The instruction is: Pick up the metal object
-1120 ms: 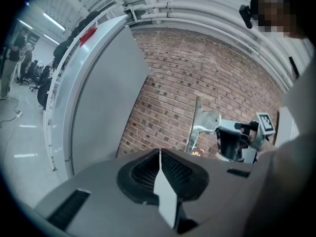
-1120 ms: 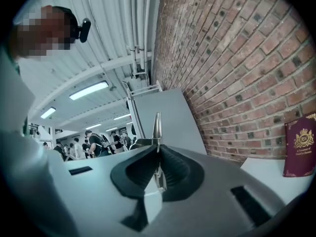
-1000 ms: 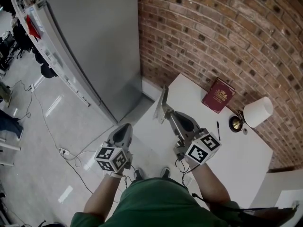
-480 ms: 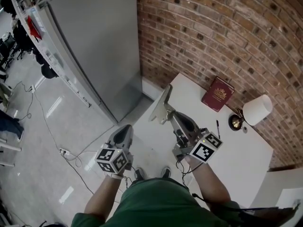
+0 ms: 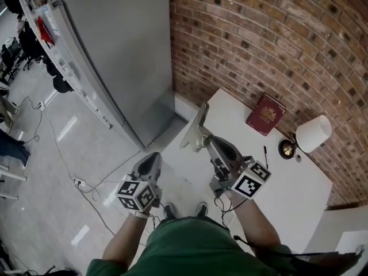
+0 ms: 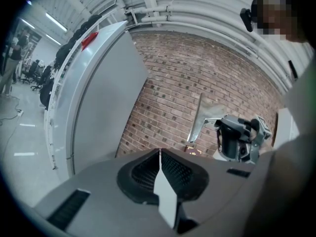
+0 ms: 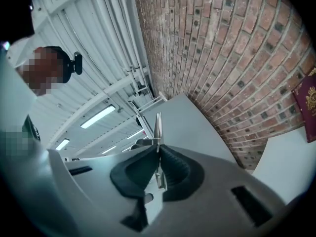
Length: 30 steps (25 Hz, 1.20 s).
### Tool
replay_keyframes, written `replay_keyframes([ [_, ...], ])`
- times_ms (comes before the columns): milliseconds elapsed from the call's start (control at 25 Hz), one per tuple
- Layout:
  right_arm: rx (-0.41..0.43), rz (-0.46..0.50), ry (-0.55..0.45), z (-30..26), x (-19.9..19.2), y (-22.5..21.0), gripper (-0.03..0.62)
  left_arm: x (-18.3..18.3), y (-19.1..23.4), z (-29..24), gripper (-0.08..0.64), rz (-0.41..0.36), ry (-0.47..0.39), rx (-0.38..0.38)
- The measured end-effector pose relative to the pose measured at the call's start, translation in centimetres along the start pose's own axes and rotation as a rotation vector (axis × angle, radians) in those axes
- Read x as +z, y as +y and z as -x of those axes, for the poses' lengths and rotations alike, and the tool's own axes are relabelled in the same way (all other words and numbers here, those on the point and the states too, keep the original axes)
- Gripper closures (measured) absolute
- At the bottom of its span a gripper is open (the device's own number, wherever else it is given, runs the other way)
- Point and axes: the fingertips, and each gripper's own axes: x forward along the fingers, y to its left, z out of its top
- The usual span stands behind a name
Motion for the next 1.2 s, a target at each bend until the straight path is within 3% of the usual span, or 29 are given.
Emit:
replay_keyframes([
  [1200,0.017,0.008,0.009,-0.35,-0.52,0.73,0.569,-0.19,0.64,0.88,0.548,0.009,0.000,0.020],
])
